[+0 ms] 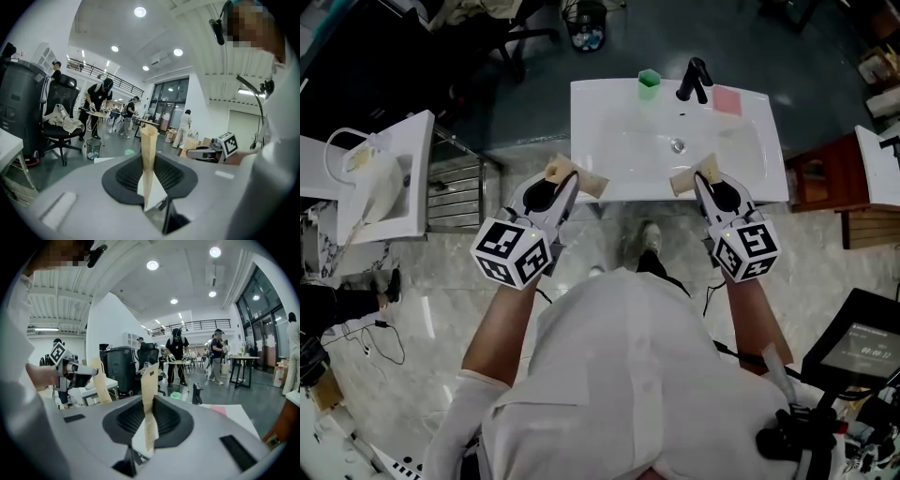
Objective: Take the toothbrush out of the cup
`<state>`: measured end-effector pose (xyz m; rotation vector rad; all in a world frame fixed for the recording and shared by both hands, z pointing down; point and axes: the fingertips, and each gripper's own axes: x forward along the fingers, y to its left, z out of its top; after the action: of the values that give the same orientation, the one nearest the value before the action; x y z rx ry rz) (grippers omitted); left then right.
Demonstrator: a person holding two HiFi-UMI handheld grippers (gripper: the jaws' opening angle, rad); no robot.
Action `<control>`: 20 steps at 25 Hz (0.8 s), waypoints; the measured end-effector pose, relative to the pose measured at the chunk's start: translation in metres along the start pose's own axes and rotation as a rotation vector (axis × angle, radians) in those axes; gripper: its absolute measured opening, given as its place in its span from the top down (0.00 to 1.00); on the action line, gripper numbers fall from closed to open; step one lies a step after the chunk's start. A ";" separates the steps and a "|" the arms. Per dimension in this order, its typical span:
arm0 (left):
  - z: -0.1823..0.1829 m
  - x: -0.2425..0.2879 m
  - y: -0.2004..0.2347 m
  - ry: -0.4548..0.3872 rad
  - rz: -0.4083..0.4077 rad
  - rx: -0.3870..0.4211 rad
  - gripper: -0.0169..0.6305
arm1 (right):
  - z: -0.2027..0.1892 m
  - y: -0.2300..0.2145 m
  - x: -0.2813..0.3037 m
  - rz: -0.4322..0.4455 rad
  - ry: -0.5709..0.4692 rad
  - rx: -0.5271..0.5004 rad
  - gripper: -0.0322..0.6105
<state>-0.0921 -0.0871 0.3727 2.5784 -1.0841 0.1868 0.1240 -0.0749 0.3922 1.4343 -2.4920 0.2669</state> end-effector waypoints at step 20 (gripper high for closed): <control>-0.033 -0.044 -0.025 0.046 -0.060 0.046 0.85 | -0.016 0.060 -0.024 0.008 0.018 -0.014 0.88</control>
<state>-0.1047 -0.0295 0.3860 2.6302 -0.9964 0.2575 0.0858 -0.0209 0.3977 1.4098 -2.4809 0.2620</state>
